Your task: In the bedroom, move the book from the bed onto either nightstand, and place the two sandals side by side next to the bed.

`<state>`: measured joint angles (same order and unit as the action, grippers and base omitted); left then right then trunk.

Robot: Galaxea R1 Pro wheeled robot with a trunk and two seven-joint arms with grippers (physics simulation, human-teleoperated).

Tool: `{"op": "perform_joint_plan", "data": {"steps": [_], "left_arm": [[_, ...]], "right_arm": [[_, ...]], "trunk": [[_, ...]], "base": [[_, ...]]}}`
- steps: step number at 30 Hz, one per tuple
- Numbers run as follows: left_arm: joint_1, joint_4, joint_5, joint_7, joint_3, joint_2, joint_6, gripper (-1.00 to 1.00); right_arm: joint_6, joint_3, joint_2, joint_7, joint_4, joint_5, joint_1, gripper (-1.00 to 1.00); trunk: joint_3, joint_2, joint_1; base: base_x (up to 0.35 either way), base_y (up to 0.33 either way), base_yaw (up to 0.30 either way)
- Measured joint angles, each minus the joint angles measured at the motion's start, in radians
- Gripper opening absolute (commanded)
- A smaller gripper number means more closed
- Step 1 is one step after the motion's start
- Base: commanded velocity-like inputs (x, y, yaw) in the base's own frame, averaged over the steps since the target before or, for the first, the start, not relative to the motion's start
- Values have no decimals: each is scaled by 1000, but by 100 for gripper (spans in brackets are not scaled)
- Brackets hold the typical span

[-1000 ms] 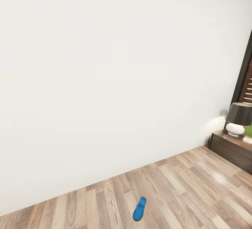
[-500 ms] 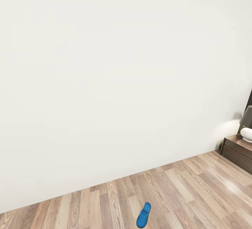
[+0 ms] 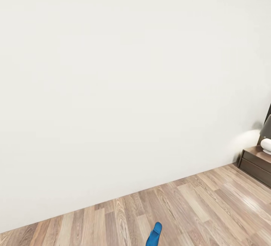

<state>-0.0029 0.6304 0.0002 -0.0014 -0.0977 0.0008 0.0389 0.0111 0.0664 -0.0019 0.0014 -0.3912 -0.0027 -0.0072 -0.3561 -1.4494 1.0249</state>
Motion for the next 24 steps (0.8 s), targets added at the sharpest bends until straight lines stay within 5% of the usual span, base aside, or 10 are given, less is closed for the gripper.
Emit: {"op": "perform_joint_plan", "data": {"steps": [8, 24], "left_arm": [[0, 0, 0, 0, 0, 0, 0, 100], [0, 0, 0, 0, 0, -1, 1, 100]], "right_arm": [[0, 0, 0, 0, 0, 0, 0, 100], [0, -1, 0, 0, 0, 0, 0, 100]], "trunk": [[0, 0, 0], [0, 0, 0]], "base": [[6, -1, 60], [8, 0, 261]]}}
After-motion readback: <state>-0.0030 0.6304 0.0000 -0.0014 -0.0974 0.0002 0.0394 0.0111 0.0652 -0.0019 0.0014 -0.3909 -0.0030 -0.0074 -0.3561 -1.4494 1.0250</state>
